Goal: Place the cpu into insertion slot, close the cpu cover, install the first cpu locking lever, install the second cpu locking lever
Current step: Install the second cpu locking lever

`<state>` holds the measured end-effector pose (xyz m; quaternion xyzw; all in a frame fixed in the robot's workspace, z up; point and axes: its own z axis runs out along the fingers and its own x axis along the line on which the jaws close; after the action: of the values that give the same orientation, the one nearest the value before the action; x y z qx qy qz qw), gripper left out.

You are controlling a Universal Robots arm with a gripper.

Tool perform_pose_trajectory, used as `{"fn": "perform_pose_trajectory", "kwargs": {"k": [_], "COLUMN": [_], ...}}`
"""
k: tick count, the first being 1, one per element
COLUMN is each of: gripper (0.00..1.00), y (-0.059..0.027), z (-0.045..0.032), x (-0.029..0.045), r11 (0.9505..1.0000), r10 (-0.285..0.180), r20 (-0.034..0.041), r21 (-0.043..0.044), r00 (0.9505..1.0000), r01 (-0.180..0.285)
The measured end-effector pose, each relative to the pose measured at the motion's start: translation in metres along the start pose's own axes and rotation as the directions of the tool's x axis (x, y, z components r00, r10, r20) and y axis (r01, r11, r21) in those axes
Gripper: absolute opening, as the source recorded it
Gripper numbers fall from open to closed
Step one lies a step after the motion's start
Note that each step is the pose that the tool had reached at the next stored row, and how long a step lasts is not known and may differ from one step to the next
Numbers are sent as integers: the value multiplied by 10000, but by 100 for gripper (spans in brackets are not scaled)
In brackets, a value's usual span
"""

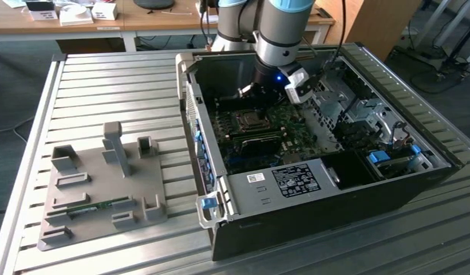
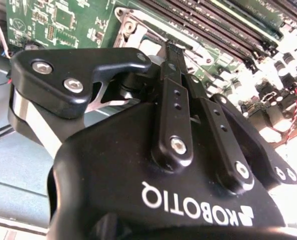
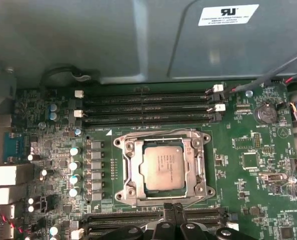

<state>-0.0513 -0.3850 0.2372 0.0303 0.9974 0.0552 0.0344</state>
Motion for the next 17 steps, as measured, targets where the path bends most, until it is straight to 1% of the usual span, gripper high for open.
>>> {"fn": "perform_pose_trajectory", "kwargs": {"k": [4, 8, 14, 17], "gripper": [11, 11, 11, 11], "y": [-11, -19, -35, -43], "z": [18, 50, 134, 187], "x": [44, 112, 220, 242], "r11": [10000, 10000, 10000, 10000], "r10": [0, 1, 1, 1], "r20": [-1, 0, 0, -1], "r21": [3, 12, 13, 13], "r00": [10000, 10000, 10000, 10000], "r01": [0, -1, -1, -1]}}
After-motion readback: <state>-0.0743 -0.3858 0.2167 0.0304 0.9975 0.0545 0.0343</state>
